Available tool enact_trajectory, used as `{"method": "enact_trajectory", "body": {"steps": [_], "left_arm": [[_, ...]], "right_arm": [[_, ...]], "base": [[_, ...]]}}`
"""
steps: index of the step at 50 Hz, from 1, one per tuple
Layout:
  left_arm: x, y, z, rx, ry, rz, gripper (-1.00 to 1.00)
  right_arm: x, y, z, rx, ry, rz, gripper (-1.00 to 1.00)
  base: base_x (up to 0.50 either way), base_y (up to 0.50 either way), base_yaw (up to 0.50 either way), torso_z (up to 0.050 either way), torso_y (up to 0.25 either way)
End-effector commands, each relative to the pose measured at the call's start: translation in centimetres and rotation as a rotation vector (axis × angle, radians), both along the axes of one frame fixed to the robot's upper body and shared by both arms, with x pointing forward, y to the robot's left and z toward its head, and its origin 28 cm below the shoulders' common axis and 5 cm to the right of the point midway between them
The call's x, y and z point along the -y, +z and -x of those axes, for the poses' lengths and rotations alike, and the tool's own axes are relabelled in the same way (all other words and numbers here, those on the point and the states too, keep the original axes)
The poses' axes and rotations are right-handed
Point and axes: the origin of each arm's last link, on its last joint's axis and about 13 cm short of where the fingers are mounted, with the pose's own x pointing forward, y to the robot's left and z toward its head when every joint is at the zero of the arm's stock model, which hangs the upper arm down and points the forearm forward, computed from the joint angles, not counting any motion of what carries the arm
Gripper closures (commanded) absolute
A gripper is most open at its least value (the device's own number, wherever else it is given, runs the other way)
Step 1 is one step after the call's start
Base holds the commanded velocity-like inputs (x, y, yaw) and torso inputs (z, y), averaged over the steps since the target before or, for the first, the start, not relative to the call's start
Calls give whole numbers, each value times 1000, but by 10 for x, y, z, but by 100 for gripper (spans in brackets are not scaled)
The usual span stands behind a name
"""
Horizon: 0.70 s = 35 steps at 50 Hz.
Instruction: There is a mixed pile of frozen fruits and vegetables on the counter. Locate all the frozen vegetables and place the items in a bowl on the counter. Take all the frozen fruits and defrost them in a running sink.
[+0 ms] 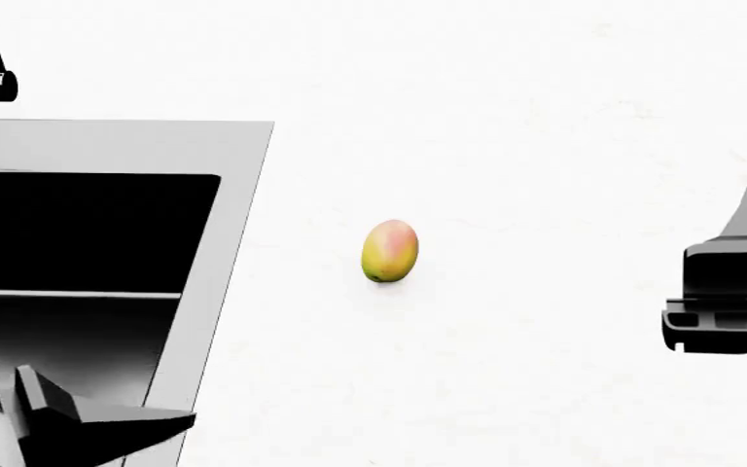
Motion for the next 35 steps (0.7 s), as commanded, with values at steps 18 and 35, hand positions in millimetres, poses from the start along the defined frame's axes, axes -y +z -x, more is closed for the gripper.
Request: {"method": "enact_trajectory", "body": {"steps": [18,35], "left_arm": [[5,-34,7,-100,-41,-128,-100],[21,-46,-20,-83,-26,-167,-100]], "right_arm": [[-1,0,1,24,22,-27,-100],[-1,-1,0,21,29,-26,-100]], "base": [[0,0,0,1,0],[0,0,0,0,0]]}}
